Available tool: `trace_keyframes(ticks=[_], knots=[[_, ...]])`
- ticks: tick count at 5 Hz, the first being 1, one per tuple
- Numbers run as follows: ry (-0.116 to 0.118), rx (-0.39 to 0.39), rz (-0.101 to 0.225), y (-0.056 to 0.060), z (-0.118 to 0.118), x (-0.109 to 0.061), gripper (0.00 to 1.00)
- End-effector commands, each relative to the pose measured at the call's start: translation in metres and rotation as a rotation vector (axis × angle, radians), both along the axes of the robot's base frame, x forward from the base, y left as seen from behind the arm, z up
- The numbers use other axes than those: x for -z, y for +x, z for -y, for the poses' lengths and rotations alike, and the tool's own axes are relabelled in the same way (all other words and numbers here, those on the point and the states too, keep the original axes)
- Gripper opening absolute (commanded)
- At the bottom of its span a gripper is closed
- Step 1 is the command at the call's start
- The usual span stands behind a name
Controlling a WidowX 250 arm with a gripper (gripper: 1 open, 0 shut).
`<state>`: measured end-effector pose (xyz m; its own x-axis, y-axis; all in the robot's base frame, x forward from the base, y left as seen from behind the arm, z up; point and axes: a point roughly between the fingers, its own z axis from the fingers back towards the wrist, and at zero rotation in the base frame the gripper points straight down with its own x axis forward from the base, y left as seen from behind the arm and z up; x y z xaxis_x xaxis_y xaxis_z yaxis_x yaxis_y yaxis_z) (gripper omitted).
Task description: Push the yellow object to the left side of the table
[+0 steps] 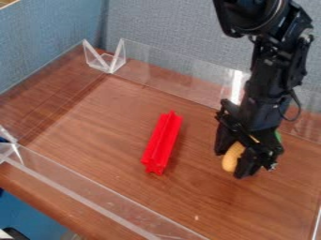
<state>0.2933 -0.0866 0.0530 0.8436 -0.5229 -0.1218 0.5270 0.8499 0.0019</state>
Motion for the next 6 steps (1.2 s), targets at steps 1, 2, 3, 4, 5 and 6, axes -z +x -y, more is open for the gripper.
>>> trace_keyframes(ticks=[1, 2, 3, 4, 5, 6], knots=[[-0.018, -0.019, 0.075, 0.005, -0.006, -0.024, 0.00], [-0.015, -0.034, 0.080, 0.002, -0.012, -0.027, 0.00], [-0.007, -0.065, 0.099, -0.001, -0.022, -0.040, 0.00], [0.017, -0.161, 0.141, -0.004, -0.046, -0.068, 0.00], [0.036, -0.316, 0.151, -0.004, -0.091, -0.081, 0.00], [0.038, -0.433, 0.137, -0.012, -0.136, -0.075, 0.00]])
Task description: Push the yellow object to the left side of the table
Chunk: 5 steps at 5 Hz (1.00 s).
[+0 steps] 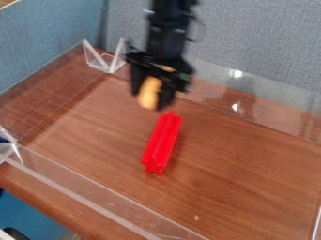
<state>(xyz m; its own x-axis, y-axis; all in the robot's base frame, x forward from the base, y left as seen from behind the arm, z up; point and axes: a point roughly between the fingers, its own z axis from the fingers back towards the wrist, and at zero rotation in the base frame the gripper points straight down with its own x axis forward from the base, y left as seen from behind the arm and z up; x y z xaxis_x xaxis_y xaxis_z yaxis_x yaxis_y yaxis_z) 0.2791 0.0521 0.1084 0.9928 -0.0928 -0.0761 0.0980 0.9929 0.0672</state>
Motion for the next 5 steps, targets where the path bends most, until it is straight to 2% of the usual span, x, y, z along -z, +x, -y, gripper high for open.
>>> trace_keyframes(ticks=[1, 2, 3, 5], knots=[[0.004, -0.032, 0.060, -0.006, -0.027, -0.011, 0.00], [0.006, -0.067, 0.040, -0.006, -0.048, 0.004, 0.00], [0.009, -0.079, 0.008, -0.002, -0.057, 0.024, 0.00], [0.014, -0.078, -0.050, 0.005, -0.061, 0.066, 0.00]])
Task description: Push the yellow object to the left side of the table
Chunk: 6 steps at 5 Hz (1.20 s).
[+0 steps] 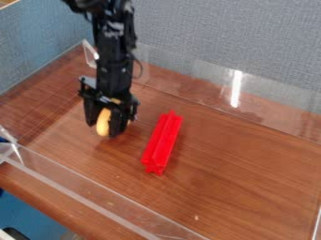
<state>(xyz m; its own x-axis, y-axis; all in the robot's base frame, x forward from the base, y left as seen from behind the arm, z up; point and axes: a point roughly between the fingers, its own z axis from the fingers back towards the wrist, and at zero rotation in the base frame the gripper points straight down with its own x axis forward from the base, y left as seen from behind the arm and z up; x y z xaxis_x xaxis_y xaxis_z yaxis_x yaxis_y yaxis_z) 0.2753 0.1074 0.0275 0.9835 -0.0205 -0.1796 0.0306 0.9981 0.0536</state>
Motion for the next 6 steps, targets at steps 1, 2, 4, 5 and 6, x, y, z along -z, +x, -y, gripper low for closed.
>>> trace_keyframes(ticks=[1, 2, 4, 5, 6], knots=[[0.018, 0.002, 0.048, 0.011, -0.004, -0.006, 0.00], [0.007, 0.007, 0.061, 0.011, -0.002, -0.009, 0.00], [-0.018, 0.016, 0.082, 0.009, 0.002, -0.014, 0.00], [-0.025, 0.000, 0.085, 0.007, 0.000, -0.022, 1.00], [-0.031, -0.015, 0.103, 0.005, -0.002, -0.035, 1.00]])
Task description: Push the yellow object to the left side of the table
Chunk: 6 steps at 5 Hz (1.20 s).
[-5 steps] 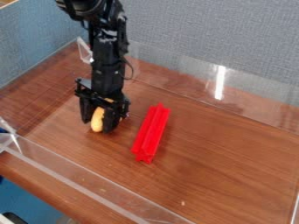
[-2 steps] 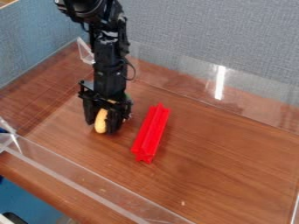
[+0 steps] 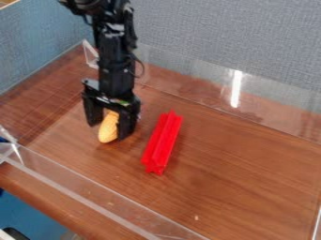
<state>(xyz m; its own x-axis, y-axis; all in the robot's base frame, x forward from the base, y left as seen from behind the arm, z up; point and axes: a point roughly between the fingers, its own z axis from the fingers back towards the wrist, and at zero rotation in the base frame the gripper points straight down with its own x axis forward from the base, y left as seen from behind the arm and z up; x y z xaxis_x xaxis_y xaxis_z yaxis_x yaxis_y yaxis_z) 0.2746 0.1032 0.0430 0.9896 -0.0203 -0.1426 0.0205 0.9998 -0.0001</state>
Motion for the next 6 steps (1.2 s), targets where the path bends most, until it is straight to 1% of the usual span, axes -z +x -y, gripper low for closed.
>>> trace_keyframes(ticks=[1, 2, 3, 6], knots=[[0.016, -0.029, 0.101, 0.005, -0.010, -0.040, 1.00], [0.007, -0.038, 0.131, 0.002, -0.011, -0.060, 1.00], [-0.007, -0.037, 0.139, -0.002, -0.010, -0.066, 1.00], [-0.018, -0.063, 0.134, -0.006, -0.009, -0.070, 1.00]])
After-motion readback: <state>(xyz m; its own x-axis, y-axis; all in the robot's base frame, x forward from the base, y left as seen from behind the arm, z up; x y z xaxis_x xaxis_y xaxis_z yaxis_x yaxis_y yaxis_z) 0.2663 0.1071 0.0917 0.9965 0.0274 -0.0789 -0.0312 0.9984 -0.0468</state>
